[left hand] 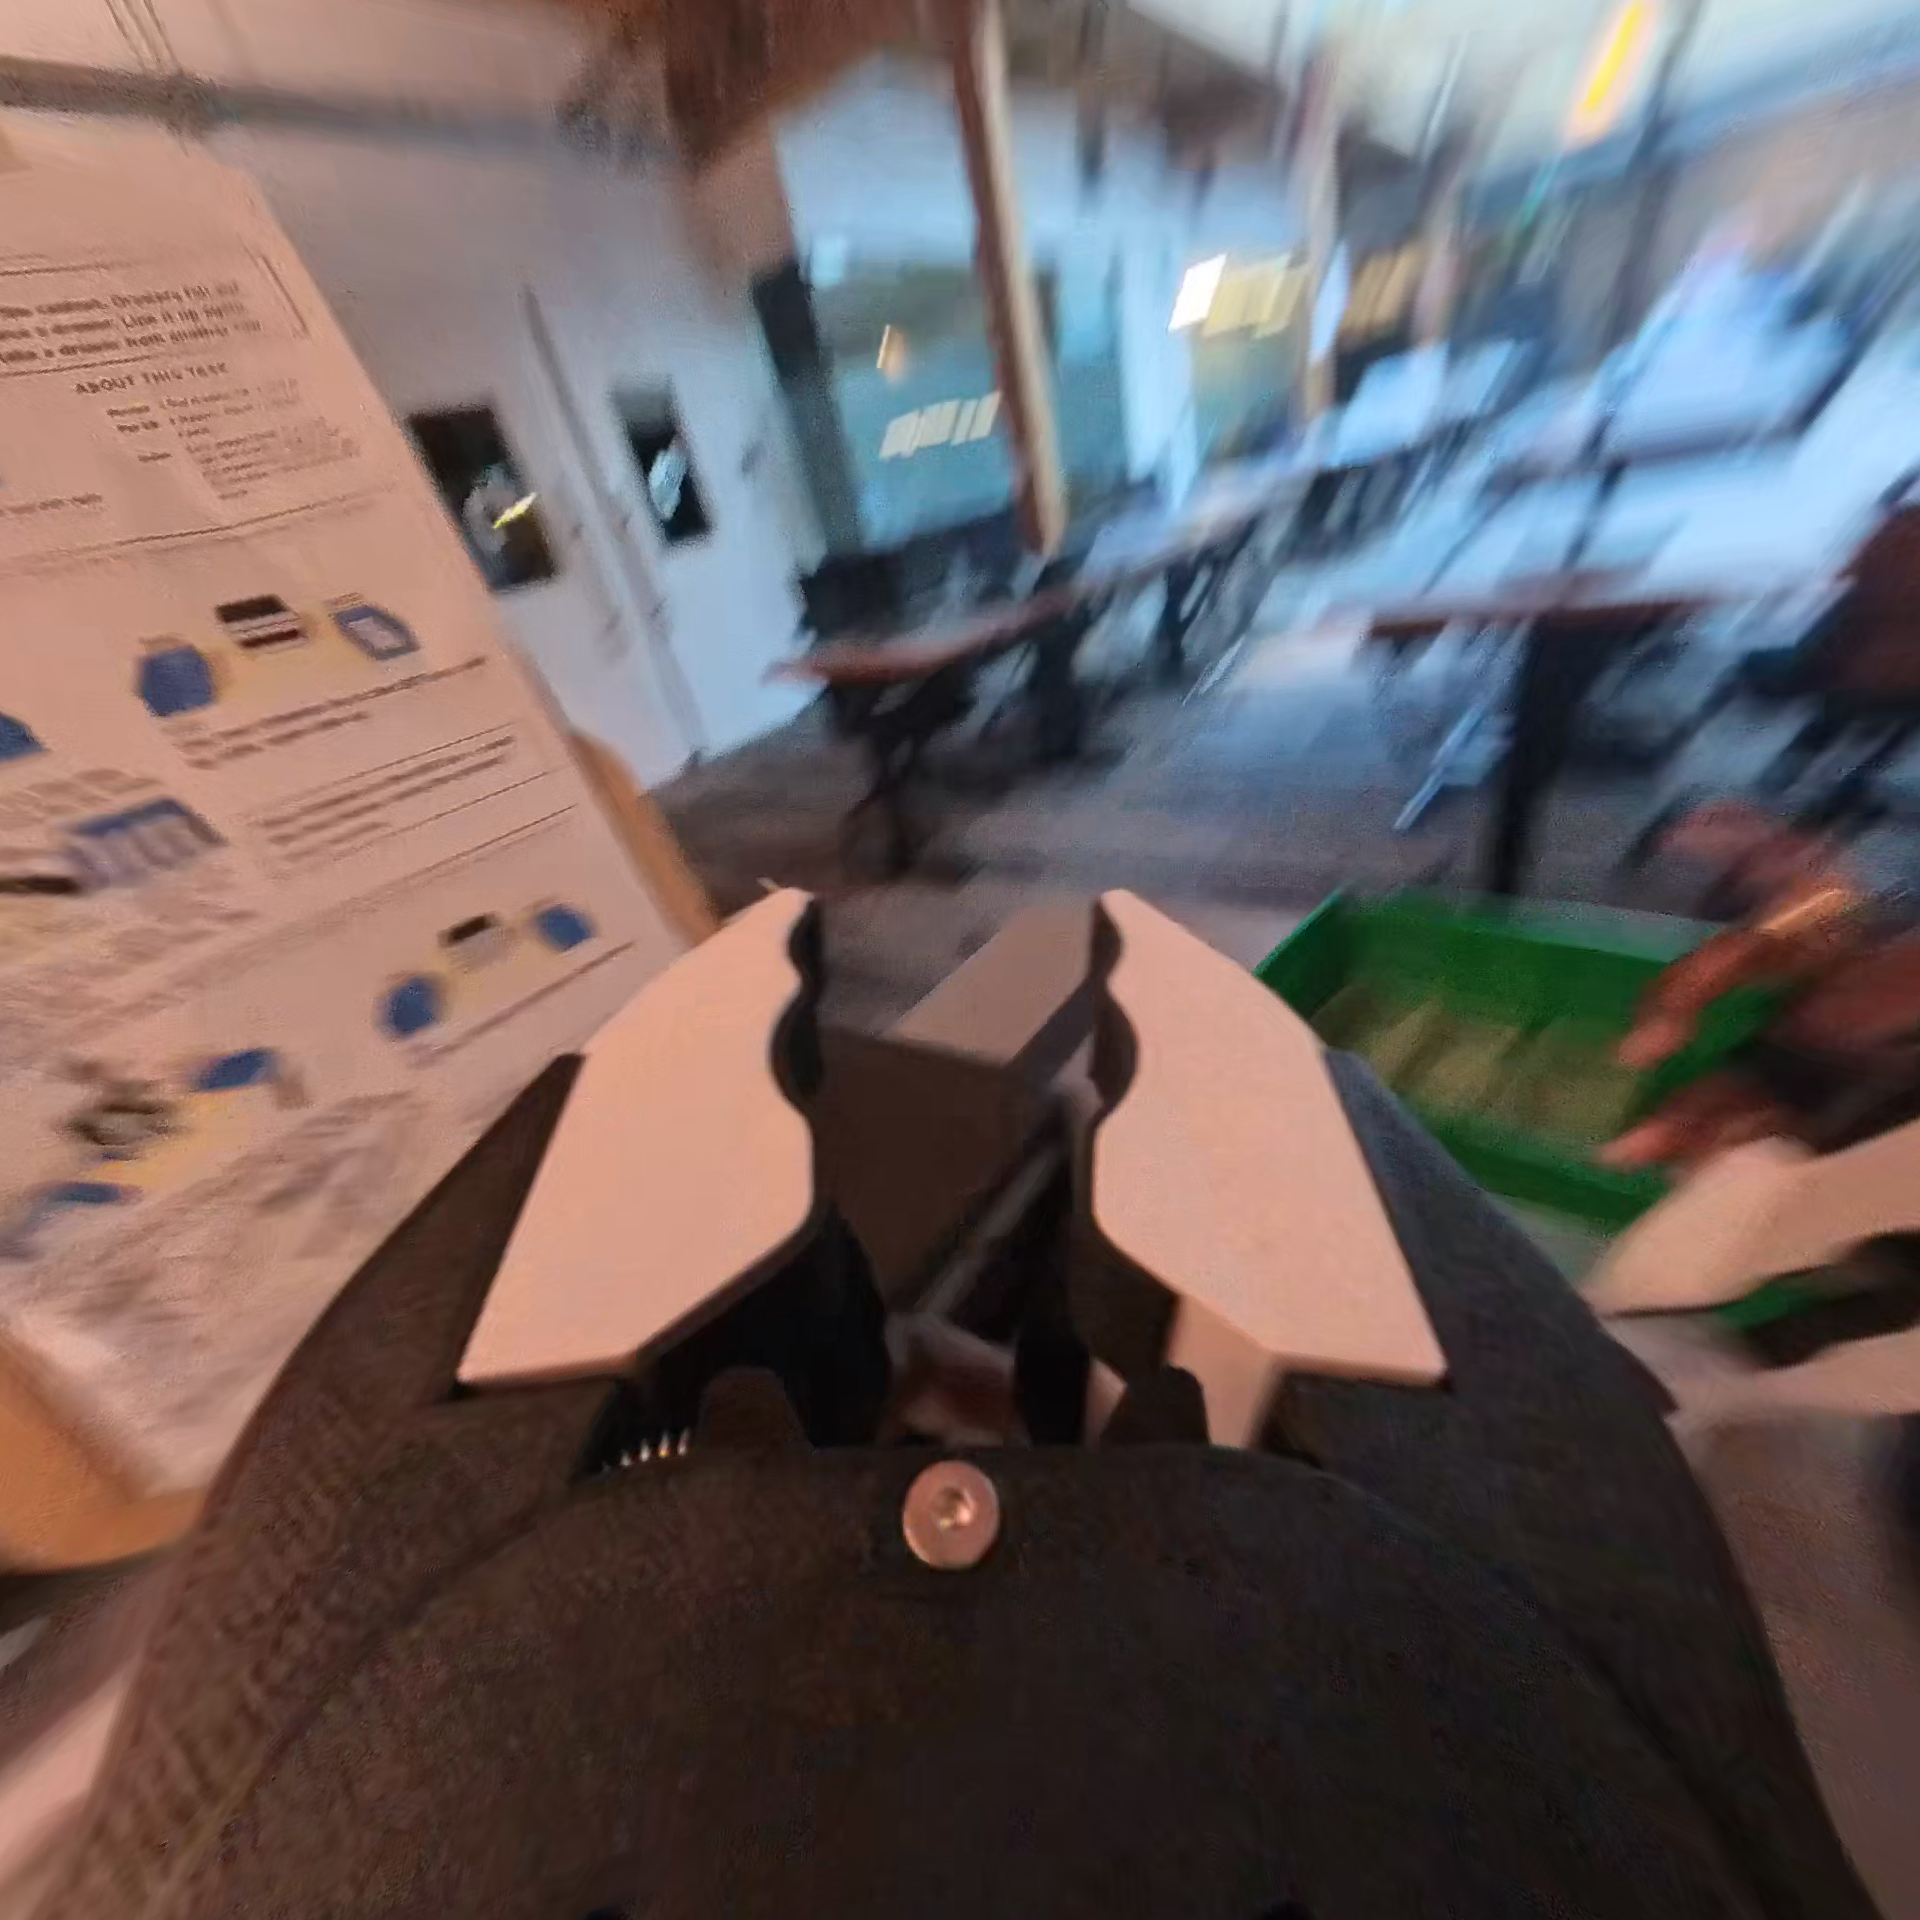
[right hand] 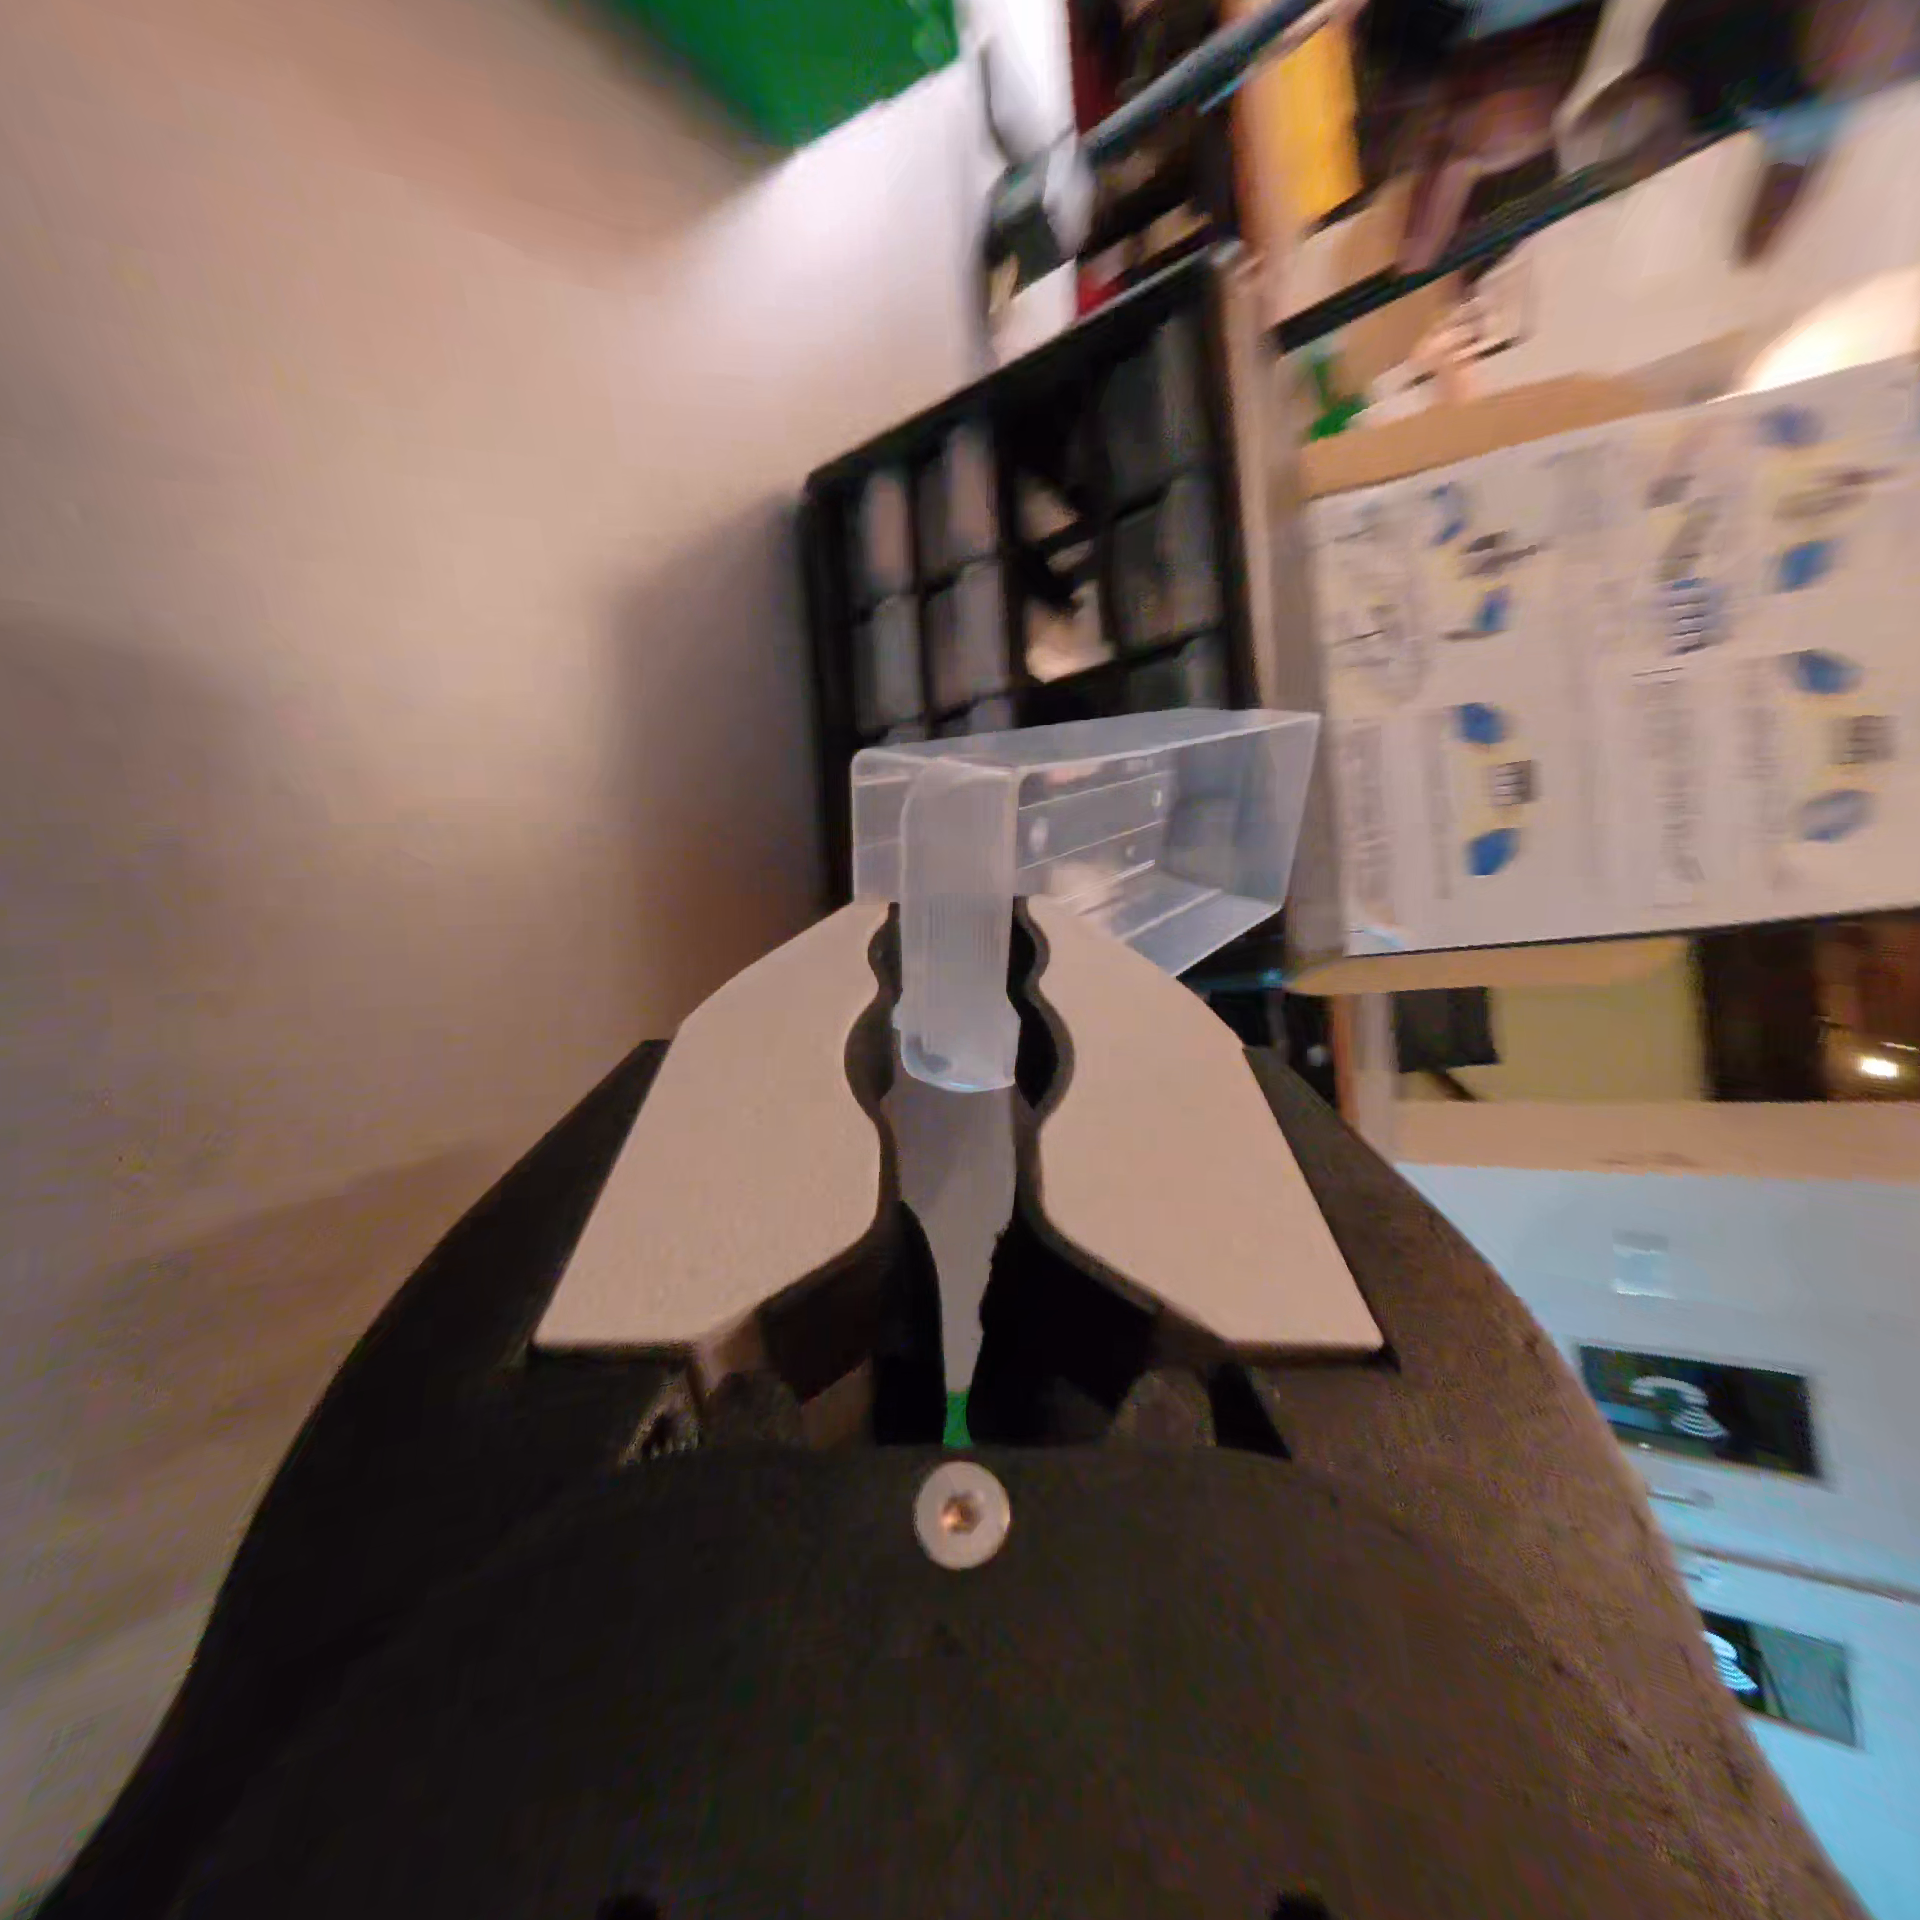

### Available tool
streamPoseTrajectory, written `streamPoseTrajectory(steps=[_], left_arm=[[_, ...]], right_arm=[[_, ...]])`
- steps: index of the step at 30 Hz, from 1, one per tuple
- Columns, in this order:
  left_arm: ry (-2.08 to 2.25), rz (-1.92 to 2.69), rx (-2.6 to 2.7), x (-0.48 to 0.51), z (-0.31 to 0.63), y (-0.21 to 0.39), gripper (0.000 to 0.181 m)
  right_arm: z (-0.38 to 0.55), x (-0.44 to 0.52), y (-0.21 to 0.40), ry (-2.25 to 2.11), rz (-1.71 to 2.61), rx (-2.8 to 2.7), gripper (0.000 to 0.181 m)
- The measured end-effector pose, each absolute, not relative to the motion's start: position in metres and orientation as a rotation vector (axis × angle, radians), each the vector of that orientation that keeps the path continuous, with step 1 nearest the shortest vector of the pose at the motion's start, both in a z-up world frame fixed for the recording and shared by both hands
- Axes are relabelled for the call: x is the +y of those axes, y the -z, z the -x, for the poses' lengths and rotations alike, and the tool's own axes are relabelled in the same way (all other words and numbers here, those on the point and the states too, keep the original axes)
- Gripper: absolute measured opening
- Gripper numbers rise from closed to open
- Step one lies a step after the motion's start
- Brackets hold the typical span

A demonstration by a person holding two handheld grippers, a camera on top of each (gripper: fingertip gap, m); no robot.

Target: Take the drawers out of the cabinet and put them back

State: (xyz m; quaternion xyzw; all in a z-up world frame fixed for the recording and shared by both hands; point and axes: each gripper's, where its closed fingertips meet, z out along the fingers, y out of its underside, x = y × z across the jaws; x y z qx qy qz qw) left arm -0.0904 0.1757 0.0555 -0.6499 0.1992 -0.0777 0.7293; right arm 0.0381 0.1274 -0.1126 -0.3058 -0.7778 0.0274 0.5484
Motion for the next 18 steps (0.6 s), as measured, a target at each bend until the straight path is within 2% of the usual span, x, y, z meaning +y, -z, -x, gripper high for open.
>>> streamPoseTrajectory(steps=[1, 4, 11, 14, 18], left_arm=[[0.336, 1.348, 0.379, 0.152, 0.082, -0.061, 0.066], [0.777, 1.157, 0.252, 0.086, 0.058, -0.054, 0.098], [1.422, 1.194, 0.029, 0.029, 0.018, 0.058, 0.098], [1.662, 1.144, 0.062, 0.018, 0.002, 0.076, 0.090], [1.648, 1.129, 0.144, 0.014, -0.004, 0.089, 0.077]], right_arm=[[-0.040, 0.121, 0.109, -0.102, 0.696, -1.760, 0.019], [-0.043, 0.106, 0.091, -0.194, 0.591, -1.499, 0.019], [-0.041, 0.032, 0.082, -0.345, 0.299, -1.349, 0.019], [-0.031, 0.006, 0.087, -0.392, 0.255, -1.366, 0.018], [-0.014, -0.007, 0.105, -0.398, 0.257, -1.418, 0.019]])
